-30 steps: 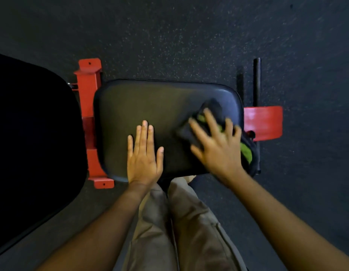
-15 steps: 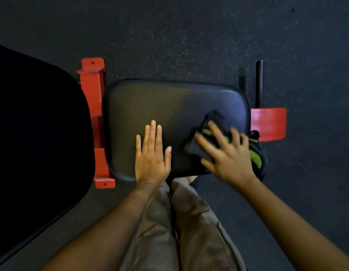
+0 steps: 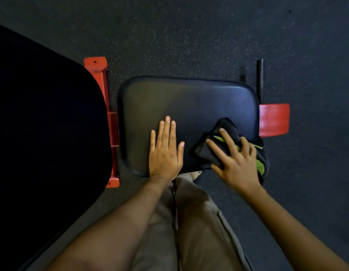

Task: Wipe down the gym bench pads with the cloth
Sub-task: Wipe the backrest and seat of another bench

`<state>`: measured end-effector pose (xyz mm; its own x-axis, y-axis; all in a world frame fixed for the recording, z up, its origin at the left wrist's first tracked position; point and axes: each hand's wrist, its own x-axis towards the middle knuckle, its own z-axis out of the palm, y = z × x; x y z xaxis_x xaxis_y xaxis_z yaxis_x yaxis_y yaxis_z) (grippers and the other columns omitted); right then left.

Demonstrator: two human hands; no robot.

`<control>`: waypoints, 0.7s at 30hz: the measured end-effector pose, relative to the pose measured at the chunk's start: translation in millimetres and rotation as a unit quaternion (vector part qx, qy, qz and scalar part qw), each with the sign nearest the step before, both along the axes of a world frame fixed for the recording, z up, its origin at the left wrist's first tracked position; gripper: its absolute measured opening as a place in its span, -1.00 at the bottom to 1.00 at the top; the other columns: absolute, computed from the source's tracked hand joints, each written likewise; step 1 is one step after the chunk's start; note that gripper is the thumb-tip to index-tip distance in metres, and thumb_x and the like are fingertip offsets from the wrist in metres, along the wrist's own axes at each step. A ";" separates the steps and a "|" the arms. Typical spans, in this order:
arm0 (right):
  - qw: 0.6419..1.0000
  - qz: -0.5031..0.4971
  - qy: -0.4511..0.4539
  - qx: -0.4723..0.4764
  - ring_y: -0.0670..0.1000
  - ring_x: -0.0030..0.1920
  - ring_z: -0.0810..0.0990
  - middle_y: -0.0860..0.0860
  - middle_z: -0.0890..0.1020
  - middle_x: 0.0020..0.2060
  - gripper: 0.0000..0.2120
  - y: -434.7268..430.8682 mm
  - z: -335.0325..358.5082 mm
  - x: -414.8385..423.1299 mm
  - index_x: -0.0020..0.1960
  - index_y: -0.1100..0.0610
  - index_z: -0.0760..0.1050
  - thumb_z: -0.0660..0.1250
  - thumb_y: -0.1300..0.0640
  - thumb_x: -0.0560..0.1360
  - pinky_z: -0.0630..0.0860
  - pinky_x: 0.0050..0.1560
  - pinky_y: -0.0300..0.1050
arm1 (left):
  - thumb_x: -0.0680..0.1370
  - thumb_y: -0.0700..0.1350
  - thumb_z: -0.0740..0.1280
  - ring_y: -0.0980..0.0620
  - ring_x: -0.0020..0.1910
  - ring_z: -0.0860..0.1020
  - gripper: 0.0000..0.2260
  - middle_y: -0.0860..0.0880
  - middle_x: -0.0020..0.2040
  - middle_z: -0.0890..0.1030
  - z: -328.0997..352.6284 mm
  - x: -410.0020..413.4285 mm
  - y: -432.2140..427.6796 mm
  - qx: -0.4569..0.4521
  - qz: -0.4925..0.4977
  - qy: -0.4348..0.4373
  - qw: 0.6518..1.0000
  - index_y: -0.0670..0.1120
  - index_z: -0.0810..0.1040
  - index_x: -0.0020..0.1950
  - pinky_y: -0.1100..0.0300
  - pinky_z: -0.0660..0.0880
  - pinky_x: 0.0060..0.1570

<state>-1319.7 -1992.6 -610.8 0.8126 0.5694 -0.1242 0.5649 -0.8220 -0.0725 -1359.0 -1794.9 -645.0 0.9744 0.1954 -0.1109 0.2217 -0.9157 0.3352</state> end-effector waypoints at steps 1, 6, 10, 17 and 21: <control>1.000 -0.017 0.001 0.000 0.34 0.21 0.30 0.10 0.29 0.45 -0.44 0.3 -0.1 4.5 0.43 -0.11 0.27 0.14 -0.17 0.45 0.42 0.08 0.29 | 0.58 0.00 0.10 -0.07 0.48 0.13 -0.48 -0.20 0.48 0.25 0.1 0.2 0.2 -0.002 0.000 0.000 1.000 -0.20 0.13 0.48 0.03 -0.05 0.45; 0.981 -0.191 0.034 0.023 0.42 0.18 0.39 0.14 0.37 0.42 -0.45 66.4 0.2 72.5 0.41 -0.05 0.38 0.13 -0.14 0.45 0.36 0.07 0.33 | 0.59 0.00 0.10 -0.07 0.48 0.13 -0.48 -0.19 0.49 0.24 0.1 0.2 -0.2 -0.008 -0.002 -0.004 1.000 -0.21 0.15 0.49 0.04 -0.07 0.46; 0.999 -0.023 0.038 0.008 0.48 0.24 0.39 0.16 0.35 0.45 -0.43 99.6 -0.7 88.5 0.44 -0.03 0.35 0.07 -0.17 0.48 0.36 0.15 0.39 | 0.59 -0.02 0.11 -0.08 0.48 0.15 -0.51 -0.20 0.47 0.27 2.1 1.3 -0.8 -0.017 -0.003 0.000 1.000 -0.24 0.25 0.46 0.02 -0.05 0.46; 0.988 0.057 0.092 0.107 0.31 0.37 0.26 0.18 0.12 0.45 -0.35 55.7 3.0 72.9 0.48 0.01 0.13 0.20 -0.20 0.49 0.33 0.29 0.25 | 0.55 -0.06 0.14 -0.09 0.47 0.17 -0.55 -0.22 0.46 0.29 7.4 1.4 -15.2 -0.014 0.062 0.013 0.998 -0.28 0.38 0.36 0.05 -0.05 0.46; 0.985 0.112 0.118 0.063 0.35 0.31 0.36 0.32 0.29 0.41 -0.35 53.3 10.4 88.7 0.46 0.06 0.19 0.16 -0.24 0.49 0.39 0.22 0.26 | 0.58 -0.03 0.10 -0.10 0.48 0.12 -0.50 -0.23 0.48 0.23 15.0 -6.3 -50.7 -0.043 0.220 0.030 0.974 -0.26 0.23 0.46 0.04 -0.04 0.45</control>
<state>-1231.0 -1939.3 -600.3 0.6222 0.7539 -0.2110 0.6859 -0.6548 -0.3175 -1365.3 -1845.7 -630.0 0.7901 0.5795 -0.1997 0.6075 -0.6968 0.3813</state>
